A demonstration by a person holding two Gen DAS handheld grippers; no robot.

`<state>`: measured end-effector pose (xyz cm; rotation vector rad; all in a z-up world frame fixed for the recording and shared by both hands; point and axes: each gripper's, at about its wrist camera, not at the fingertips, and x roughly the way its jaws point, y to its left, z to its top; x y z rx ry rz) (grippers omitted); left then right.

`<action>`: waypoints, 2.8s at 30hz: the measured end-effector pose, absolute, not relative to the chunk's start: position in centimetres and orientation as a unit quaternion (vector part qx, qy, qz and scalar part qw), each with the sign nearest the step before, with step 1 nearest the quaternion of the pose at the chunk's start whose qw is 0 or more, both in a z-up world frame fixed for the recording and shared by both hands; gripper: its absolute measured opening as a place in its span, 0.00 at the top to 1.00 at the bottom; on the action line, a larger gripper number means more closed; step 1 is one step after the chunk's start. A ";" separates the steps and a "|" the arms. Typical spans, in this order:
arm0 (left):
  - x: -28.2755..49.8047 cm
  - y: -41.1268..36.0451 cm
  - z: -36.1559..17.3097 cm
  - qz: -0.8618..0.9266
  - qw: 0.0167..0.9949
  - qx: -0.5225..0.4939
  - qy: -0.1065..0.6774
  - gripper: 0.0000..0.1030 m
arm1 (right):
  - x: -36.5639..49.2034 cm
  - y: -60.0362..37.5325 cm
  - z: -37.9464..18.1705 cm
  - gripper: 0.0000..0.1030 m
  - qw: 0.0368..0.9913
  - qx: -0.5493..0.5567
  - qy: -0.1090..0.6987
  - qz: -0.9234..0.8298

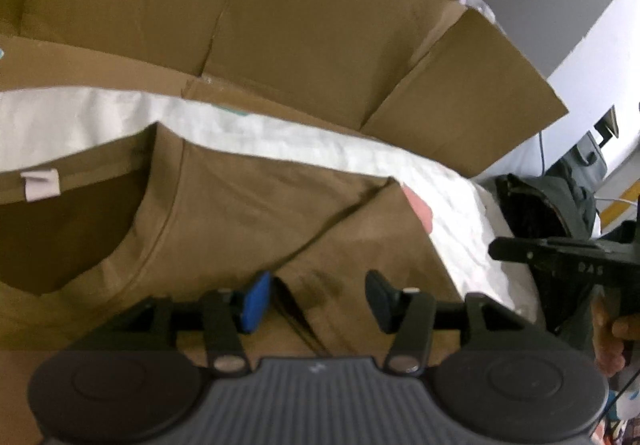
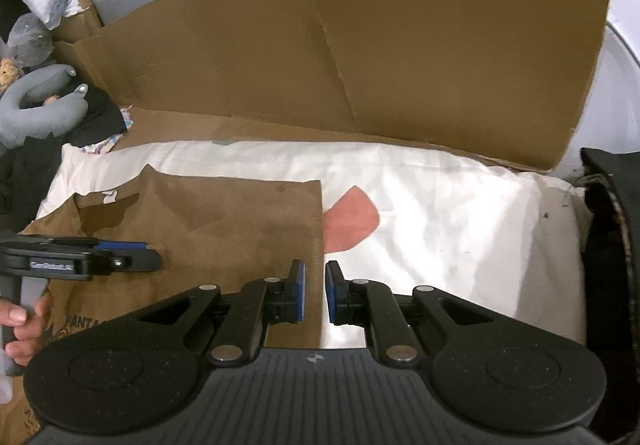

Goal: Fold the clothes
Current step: 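Pinch the other side edge with the left gripper and lift it, then fold the held side edge over the T-shirt body with the left gripper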

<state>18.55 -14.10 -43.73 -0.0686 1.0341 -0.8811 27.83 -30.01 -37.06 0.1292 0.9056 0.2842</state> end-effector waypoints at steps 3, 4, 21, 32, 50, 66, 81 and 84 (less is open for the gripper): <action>19.3 -13.9 -44.6 -0.415 0.765 -0.061 0.489 0.46 | 28.1 -29.6 -37.4 0.90 0.884 0.063 0.441 0.142; 19.6 -13.7 -44.9 -0.415 0.761 -0.080 0.493 0.46 | 28.3 -29.5 -37.5 0.90 0.883 0.061 0.443 0.144; 19.4 -12.4 -44.8 -0.399 0.747 -0.146 0.511 0.96 | 36.0 -25.5 -38.6 0.60 0.881 0.013 0.452 0.135; 17.0 -12.6 -42.6 -0.427 0.748 -0.139 0.488 0.97 | 39.4 -23.9 -39.5 0.60 0.861 -0.002 0.498 0.099; 15.5 -12.1 -40.2 -0.443 0.746 -0.140 0.477 0.98 | 43.6 -23.0 -41.7 0.58 0.813 0.015 0.582 0.016; 16.7 -11.1 -42.7 -0.391 0.759 -0.146 0.500 0.97 | 38.9 -25.8 -38.4 0.58 0.848 -0.018 0.524 0.081; 16.2 -9.4 -42.0 -0.372 0.773 -0.154 0.491 0.98 | 38.9 -22.8 -41.0 0.59 0.854 -0.071 0.503 0.116; 16.3 -9.4 -42.3 -0.366 0.774 -0.149 0.494 0.98 | 39.0 -23.0 -41.1 0.59 0.858 -0.067 0.496 0.113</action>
